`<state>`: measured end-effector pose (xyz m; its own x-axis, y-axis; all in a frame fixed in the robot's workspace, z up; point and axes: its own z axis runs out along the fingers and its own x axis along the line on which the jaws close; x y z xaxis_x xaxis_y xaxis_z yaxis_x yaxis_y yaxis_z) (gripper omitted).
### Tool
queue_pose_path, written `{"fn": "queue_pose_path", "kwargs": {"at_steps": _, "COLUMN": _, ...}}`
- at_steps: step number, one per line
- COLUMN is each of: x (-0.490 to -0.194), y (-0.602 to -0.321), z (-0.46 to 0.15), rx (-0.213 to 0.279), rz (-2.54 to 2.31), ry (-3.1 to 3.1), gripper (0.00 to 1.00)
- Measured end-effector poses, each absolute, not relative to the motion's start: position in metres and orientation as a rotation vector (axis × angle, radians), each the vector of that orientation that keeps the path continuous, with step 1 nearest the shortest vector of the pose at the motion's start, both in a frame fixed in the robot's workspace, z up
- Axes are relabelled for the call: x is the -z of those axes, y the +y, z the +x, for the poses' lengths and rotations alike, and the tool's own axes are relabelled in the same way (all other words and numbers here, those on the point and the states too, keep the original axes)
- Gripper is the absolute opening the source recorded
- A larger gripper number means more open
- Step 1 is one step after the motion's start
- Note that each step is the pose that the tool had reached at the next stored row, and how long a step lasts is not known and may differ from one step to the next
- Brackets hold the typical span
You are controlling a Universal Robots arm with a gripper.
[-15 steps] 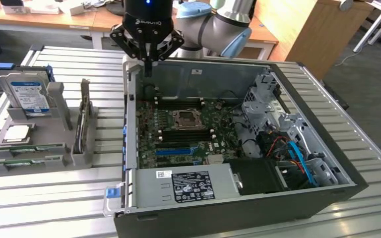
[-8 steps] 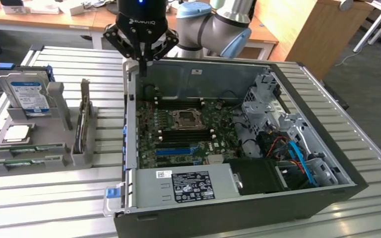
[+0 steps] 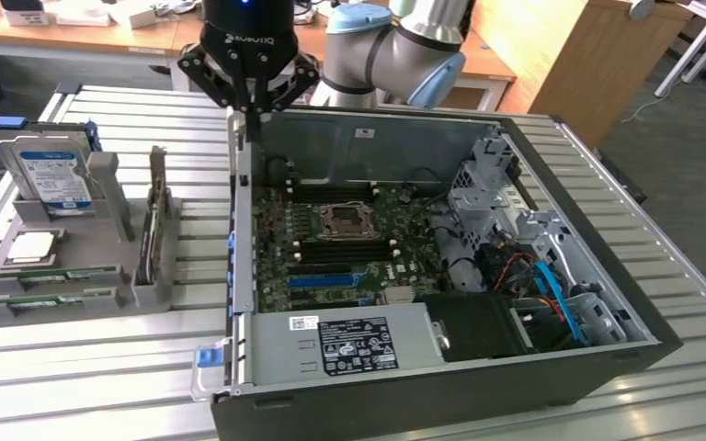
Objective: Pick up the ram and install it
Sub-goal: 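Reach for the ram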
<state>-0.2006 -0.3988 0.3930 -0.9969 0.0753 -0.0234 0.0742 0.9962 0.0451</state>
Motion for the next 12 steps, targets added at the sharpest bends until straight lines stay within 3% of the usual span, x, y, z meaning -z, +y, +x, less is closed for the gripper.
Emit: {"fn": "queue_pose_path", "kwargs": {"at_steps": 12, "x": -0.393, "y": -0.399, "z": -0.224, "rx": -0.069, "rz": 0.116, "ry": 3.114, "gripper": 0.11}}
